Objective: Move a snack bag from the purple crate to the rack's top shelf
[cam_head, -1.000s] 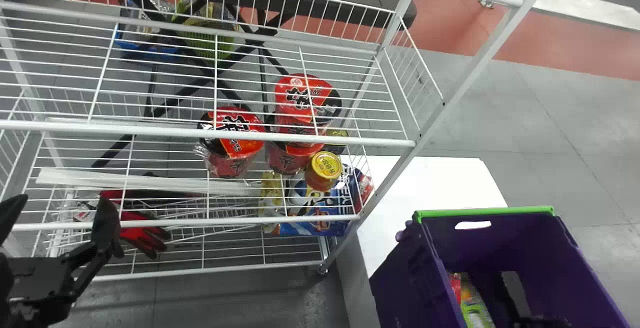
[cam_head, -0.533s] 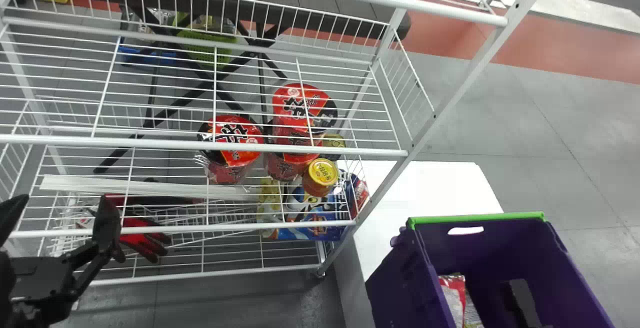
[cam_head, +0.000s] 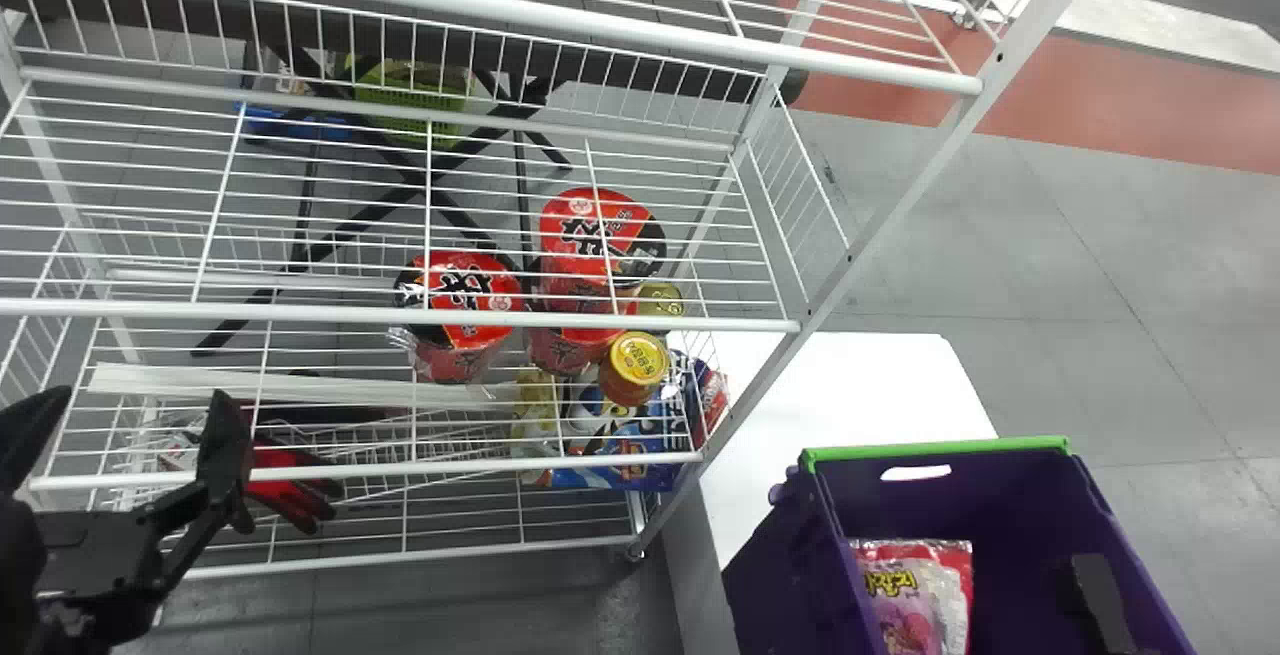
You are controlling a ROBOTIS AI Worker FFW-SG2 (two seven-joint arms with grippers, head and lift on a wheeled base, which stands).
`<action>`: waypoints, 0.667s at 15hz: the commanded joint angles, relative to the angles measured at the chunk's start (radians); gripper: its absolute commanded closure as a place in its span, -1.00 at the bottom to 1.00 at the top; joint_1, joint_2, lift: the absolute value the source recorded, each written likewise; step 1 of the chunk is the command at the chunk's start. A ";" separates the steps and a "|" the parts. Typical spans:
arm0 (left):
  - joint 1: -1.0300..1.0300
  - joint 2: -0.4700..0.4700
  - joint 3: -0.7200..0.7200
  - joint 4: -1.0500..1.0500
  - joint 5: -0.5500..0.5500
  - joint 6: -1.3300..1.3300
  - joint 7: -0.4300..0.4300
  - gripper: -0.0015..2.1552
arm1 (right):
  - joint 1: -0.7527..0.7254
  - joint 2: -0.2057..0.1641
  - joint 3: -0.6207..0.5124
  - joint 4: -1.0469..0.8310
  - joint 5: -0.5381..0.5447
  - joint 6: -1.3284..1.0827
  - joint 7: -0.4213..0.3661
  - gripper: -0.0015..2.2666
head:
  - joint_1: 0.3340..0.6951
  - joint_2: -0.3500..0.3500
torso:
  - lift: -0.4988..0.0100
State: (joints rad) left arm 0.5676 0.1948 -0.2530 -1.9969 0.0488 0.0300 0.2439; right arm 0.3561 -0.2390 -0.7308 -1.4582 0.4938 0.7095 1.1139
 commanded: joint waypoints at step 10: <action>0.002 0.000 -0.008 -0.017 -0.014 0.021 0.014 -0.85 | 0.033 0.041 -0.052 -0.139 -0.018 0.017 0.067 0.99 | 1.00 -1.00 | -0.23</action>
State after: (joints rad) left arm 0.5676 0.1948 -0.2614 -2.0136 0.0337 0.0520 0.2577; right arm 0.3869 -0.2032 -0.7789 -1.5770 0.4759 0.7176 1.1767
